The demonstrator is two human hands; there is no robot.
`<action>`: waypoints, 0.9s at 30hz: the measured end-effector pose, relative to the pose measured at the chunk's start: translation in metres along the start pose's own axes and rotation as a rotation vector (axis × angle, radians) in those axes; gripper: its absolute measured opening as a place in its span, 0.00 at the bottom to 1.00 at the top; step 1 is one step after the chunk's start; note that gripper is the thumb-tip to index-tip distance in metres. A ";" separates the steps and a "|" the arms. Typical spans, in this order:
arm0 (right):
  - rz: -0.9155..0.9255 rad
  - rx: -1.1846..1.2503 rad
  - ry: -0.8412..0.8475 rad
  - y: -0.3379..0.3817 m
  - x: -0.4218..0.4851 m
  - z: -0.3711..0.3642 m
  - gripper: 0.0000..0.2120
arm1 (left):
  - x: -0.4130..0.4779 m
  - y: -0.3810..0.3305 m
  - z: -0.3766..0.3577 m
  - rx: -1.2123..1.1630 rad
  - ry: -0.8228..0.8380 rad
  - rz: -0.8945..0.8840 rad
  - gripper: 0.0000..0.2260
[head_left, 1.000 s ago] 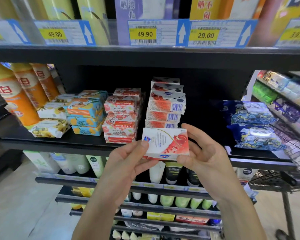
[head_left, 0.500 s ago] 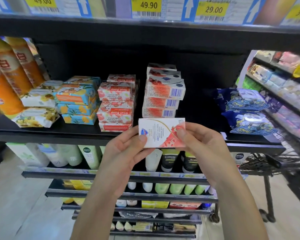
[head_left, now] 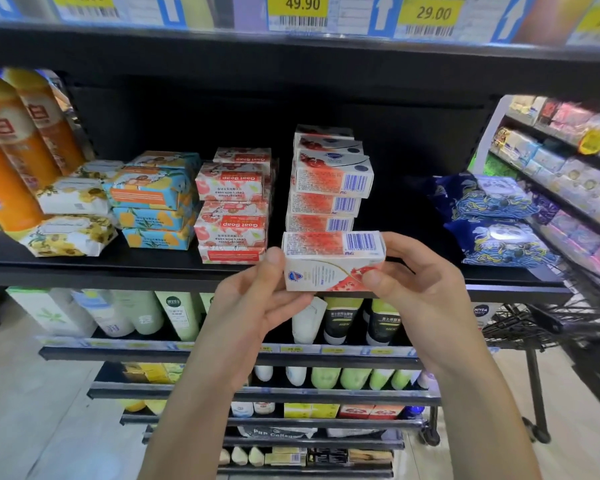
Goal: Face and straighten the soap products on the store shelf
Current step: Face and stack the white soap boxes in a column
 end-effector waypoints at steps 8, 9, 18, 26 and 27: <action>0.039 -0.028 0.049 0.000 0.000 0.006 0.20 | 0.009 0.002 -0.004 -0.012 -0.046 -0.001 0.22; 0.032 -0.022 0.061 -0.002 0.000 0.005 0.21 | 0.009 0.002 -0.004 -0.010 -0.047 -0.009 0.21; -0.195 -0.004 0.025 -0.034 -0.003 0.009 0.31 | 0.008 0.002 -0.007 0.040 -0.051 -0.071 0.21; -0.237 0.043 0.024 -0.031 -0.006 0.004 0.23 | 0.004 0.003 -0.008 0.053 -0.032 -0.080 0.23; -0.228 0.051 0.042 -0.029 -0.006 0.002 0.23 | 0.004 0.004 -0.007 0.039 -0.035 -0.074 0.24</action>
Point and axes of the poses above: each hand's wrist, its own x-axis towards the middle knuckle, its own z-axis out of the back of the hand, y = z × x, the point moved 10 cm from there along x, towards the middle knuckle, and after that the axes turned 7 degrees about -x, right-handed, at the moved point
